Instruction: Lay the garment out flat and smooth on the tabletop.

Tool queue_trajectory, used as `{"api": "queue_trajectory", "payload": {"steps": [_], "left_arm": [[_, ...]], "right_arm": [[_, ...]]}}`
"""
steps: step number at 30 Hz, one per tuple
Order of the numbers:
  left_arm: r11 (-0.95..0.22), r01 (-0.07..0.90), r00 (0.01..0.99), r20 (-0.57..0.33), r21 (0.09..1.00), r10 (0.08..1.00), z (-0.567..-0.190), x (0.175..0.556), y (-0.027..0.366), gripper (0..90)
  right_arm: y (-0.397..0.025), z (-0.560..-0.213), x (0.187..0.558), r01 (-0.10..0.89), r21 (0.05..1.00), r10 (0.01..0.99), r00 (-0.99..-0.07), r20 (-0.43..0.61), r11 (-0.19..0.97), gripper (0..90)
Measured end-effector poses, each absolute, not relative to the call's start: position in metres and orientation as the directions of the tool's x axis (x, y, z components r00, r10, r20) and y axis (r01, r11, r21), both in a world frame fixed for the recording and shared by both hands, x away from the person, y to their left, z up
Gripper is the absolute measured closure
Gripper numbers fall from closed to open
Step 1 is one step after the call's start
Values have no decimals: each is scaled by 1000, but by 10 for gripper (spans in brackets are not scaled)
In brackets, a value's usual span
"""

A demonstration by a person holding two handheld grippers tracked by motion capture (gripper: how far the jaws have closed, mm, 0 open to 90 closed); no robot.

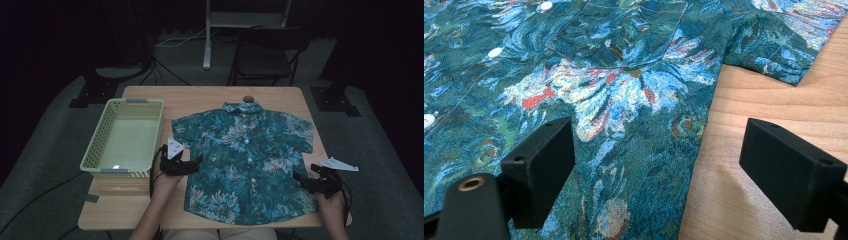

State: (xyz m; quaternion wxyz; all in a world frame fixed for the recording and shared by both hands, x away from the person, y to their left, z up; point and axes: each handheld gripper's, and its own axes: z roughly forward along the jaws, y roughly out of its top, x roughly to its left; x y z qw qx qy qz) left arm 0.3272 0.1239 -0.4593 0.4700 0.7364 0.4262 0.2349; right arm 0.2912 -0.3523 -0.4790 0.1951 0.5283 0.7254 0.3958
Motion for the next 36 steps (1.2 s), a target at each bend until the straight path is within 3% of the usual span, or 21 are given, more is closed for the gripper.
{"api": "queue_trajectory", "payload": {"steps": [36], "left_arm": [[-121, 327, 572, -95, 937, 815, -476, 241, 163, 122]], "right_arm": [[-351, -479, 292, 619, 773, 924, -360, 127, 135, 141]]}}
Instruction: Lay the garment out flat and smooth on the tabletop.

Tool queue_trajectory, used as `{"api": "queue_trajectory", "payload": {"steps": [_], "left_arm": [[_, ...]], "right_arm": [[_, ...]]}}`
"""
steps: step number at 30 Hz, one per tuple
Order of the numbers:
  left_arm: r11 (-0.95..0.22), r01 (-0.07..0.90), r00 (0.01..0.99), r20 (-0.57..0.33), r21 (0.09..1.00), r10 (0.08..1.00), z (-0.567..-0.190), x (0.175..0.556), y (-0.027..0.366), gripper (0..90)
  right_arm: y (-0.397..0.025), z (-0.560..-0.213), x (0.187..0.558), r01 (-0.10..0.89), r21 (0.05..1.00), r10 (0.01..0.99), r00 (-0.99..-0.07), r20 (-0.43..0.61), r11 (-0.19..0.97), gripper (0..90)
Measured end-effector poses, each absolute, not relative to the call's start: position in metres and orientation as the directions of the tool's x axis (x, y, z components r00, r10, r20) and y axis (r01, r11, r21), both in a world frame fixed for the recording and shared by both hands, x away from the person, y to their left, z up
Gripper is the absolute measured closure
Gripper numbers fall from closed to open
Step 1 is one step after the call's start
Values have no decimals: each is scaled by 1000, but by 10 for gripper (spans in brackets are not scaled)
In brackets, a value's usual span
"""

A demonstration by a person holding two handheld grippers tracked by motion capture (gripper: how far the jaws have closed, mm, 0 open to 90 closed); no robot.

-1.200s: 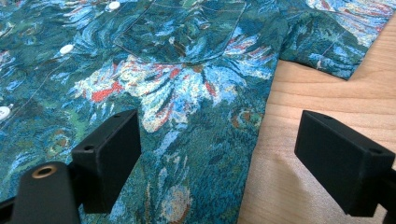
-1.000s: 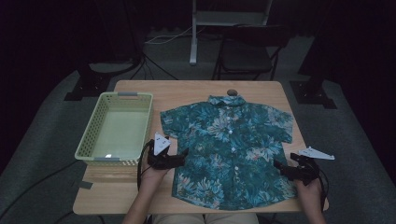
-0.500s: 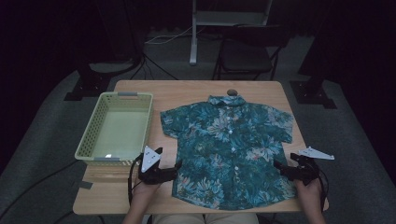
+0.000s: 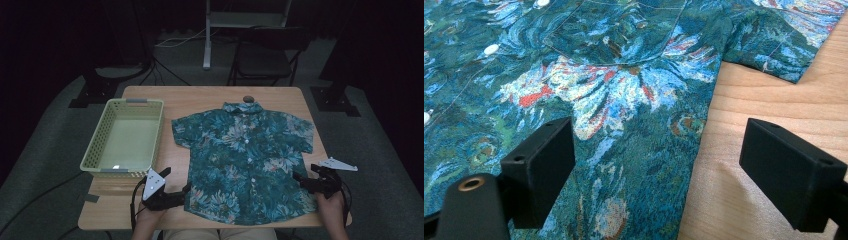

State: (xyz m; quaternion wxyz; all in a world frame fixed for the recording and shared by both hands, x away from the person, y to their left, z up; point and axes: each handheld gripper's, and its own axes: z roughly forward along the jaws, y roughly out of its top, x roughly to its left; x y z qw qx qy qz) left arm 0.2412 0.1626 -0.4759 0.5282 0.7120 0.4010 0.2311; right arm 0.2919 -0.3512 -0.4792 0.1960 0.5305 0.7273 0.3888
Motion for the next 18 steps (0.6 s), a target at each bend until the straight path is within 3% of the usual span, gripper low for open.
{"api": "queue_trajectory", "payload": {"steps": [18], "left_arm": [[-41, 318, 517, -137, 947, 845, -477, 222, 186, 123]], "right_arm": [[-351, -479, 292, 620, 772, 924, -362, 124, 139, 141]]}}
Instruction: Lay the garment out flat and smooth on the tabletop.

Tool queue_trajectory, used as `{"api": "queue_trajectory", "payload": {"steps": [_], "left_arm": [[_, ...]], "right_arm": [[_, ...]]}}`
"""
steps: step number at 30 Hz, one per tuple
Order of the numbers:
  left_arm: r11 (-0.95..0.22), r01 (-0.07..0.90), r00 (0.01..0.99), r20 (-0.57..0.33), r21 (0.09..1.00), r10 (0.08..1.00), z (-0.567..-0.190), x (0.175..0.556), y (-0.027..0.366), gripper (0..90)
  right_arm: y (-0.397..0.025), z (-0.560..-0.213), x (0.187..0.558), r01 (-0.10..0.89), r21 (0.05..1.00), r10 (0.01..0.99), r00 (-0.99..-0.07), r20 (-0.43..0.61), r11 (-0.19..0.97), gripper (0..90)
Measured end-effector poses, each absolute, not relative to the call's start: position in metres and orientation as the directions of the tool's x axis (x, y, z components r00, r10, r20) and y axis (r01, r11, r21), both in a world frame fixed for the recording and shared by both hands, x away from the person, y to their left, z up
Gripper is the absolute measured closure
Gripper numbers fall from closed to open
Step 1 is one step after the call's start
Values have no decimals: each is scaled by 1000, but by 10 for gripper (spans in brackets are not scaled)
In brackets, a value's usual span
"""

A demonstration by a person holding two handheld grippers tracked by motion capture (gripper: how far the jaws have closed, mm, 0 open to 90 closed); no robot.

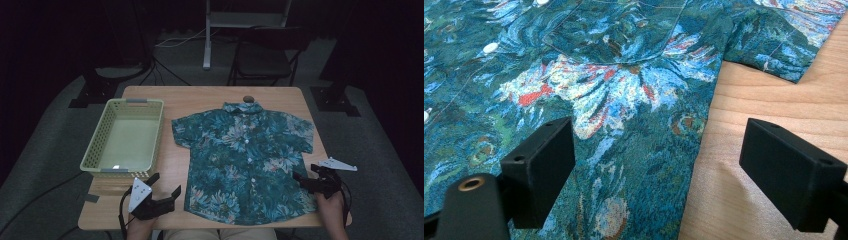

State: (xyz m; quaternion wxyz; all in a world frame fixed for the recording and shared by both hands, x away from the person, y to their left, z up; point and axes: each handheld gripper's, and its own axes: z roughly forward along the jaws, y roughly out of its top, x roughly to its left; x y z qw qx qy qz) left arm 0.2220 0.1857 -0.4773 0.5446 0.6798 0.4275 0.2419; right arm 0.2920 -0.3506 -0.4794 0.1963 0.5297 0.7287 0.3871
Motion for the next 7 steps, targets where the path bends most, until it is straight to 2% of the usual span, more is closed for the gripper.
{"api": "queue_trajectory", "payload": {"steps": [3, 7], "left_arm": [[-30, 320, 516, -147, 947, 844, -478, 222, 187, 123], [-58, 293, 520, -109, 954, 847, -477, 220, 185, 123]], "right_arm": [[-350, -479, 292, 617, 773, 923, -365, 118, 146, 141], [-349, -479, 292, 617, 771, 922, -371, 108, 158, 141]]}}
